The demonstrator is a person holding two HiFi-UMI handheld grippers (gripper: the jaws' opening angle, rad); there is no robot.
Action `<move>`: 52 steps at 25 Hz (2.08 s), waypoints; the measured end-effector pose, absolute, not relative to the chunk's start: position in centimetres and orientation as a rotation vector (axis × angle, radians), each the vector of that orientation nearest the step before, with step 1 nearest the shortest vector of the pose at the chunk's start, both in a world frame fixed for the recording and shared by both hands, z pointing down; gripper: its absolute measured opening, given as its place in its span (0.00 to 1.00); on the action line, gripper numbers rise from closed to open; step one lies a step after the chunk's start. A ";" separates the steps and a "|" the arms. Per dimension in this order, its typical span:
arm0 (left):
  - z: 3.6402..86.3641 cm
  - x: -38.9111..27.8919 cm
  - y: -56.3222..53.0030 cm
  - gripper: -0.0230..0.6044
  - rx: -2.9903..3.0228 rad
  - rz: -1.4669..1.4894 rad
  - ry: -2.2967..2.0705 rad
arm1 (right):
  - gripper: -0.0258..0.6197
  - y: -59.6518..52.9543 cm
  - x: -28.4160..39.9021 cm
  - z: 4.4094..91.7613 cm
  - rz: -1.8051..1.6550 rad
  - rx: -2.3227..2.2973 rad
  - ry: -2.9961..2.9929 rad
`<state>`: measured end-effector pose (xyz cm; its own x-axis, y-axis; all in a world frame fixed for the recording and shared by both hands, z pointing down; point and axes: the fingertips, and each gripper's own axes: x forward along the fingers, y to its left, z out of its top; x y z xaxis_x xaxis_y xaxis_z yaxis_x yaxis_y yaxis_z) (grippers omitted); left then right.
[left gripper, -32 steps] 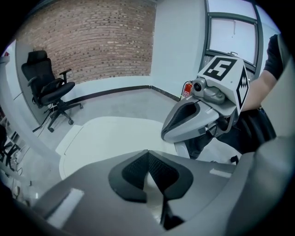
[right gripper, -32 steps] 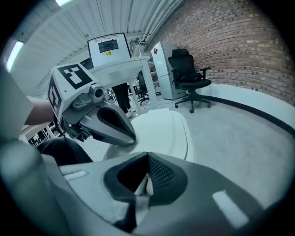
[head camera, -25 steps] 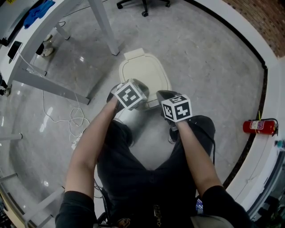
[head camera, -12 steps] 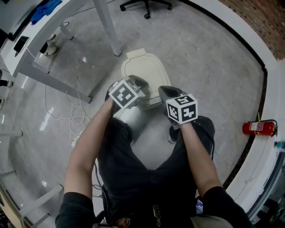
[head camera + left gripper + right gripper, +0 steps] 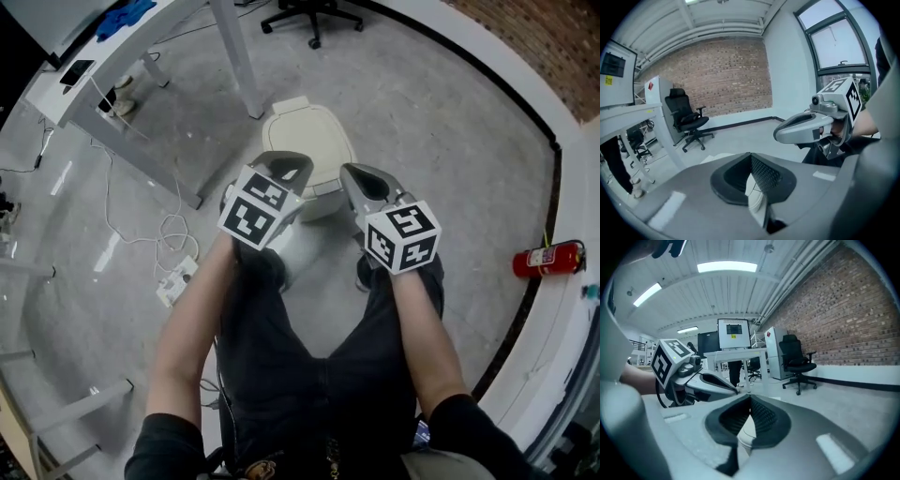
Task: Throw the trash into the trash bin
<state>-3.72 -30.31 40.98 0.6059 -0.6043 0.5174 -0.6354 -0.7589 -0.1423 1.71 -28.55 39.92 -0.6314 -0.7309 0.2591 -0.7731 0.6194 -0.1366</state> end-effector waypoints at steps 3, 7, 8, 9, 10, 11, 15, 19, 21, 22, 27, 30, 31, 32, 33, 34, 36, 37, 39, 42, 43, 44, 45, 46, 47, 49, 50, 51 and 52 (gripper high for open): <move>38.0 -3.9 -27.5 0.05 2.770 0.757 -1.159 | 0.04 -25.9 1.7 37.1 0.277 1.270 -2.705; 34.5 -4.5 -22.9 0.05 2.753 0.561 -1.256 | 0.04 -21.6 1.1 34.4 0.226 1.262 -2.747; 33.7 -4.7 -21.7 0.05 2.749 0.521 -1.278 | 0.04 -20.5 0.9 33.9 0.215 1.249 -2.755; 33.0 -4.9 -20.5 0.05 2.742 0.482 -1.298 | 0.04 -19.4 0.7 33.4 0.203 1.238 -2.762; 32.4 -5.1 -19.4 0.05 2.730 0.441 -1.316 | 0.04 -18.3 0.5 32.9 0.188 1.231 -2.767; 31.8 -5.4 -18.3 0.05 2.712 0.397 -1.330 | 0.04 -17.2 0.3 32.5 0.173 1.226 -2.773; 30.5 -5.9 -14.0 0.05 2.638 0.256 -1.363 | 0.04 -13.2 -0.4 30.8 0.121 1.216 -2.802; 29.4 -6.0 -10.5 0.05 2.597 0.175 -1.387 | 0.04 -9.9 -0.5 29.6 0.111 1.212 -2.828; 28.8 -5.8 -9.3 0.05 2.593 0.151 -1.398 | 0.04 -8.9 -0.5 29.2 0.112 1.206 -2.838; 28.5 -5.7 -8.9 0.05 2.597 0.145 -1.404 | 0.04 -8.5 -0.5 29.0 0.110 1.203 -2.841; 27.1 -5.3 -8.0 0.05 2.617 0.119 -1.432 | 0.04 -7.8 0.1 27.8 0.085 1.207 -2.856; 26.9 -5.0 -7.8 0.05 2.619 0.111 -1.435 | 0.04 -7.5 0.5 27.4 0.078 1.207 -2.866; 26.9 -4.9 -7.7 0.05 2.620 0.111 -1.435 | 0.04 -7.4 0.5 27.3 0.078 1.208 -2.867; 27.0 -4.9 -7.6 0.05 2.620 0.113 -1.436 | 0.04 -7.4 0.6 27.2 0.078 1.209 -2.869; 27.0 -4.9 -7.6 0.05 2.620 0.115 -1.438 | 0.04 -7.3 0.6 27.1 0.078 1.210 -2.871; 27.0 -4.9 -7.6 0.05 2.620 0.115 -1.438 | 0.04 -7.3 0.6 27.1 0.078 1.210 -2.873; 26.9 -4.9 -7.5 0.05 2.622 0.112 -1.439 | 0.04 -7.2 0.5 26.9 0.078 1.210 -2.877; 26.8 -4.9 -7.4 0.05 2.624 0.111 -1.440 | 0.04 -7.1 0.5 26.9 0.078 1.209 -2.879; 26.8 -4.8 -7.2 0.05 2.628 0.110 -1.440 | 0.04 -7.0 0.6 26.9 0.078 1.208 -2.883; 26.7 -4.7 -7.0 0.05 2.635 0.111 -1.443 | 0.04 -6.8 0.7 26.8 0.076 1.208 -2.887; 26.6 -4.7 -6.9 0.05 2.637 0.110 -1.444 | 0.04 -6.8 0.7 26.8 0.076 1.208 -2.887; 26.5 -4.7 -6.9 0.05 2.639 0.109 -1.445 | 0.04 -6.7 0.7 26.8 0.075 1.209 -2.888; 26.3 -4.7 -6.8 0.05 2.641 0.109 -1.447 | 0.04 -6.6 0.8 26.7 0.073 1.209 -2.887; 26.3 -4.7 -6.7 0.05 2.643 0.110 -1.448 | 0.04 -6.6 0.8 26.7 0.071 1.211 -2.887; 26.2 -4.7 -6.7 0.05 2.645 0.111 -1.448 | 0.04 -6.6 0.8 26.6 0.069 1.213 -2.887; 26.1 -4.7 -6.6 0.05 2.647 0.112 -1.450 | 0.04 -6.6 0.9 26.6 0.069 1.217 -2.886; 26.2 -4.7 -6.6 0.05 2.647 0.113 -1.451 | 0.04 -6.6 1.0 26.6 0.070 1.218 -2.886; 26.2 -4.6 -6.6 0.05 2.646 0.115 -1.451 | 0.04 -6.6 1.1 26.6 0.071 1.219 -2.887; 26.3 -4.6 -6.6 0.05 2.646 0.117 -1.452 | 0.04 -6.6 1.1 26.6 0.072 1.220 -2.887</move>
<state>-4.60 -6.64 26.25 0.5364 -0.8345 0.1260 -0.8439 -0.5320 0.0690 1.14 -6.62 26.64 -0.6972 -0.7164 0.0243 -0.7168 0.6962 -0.0399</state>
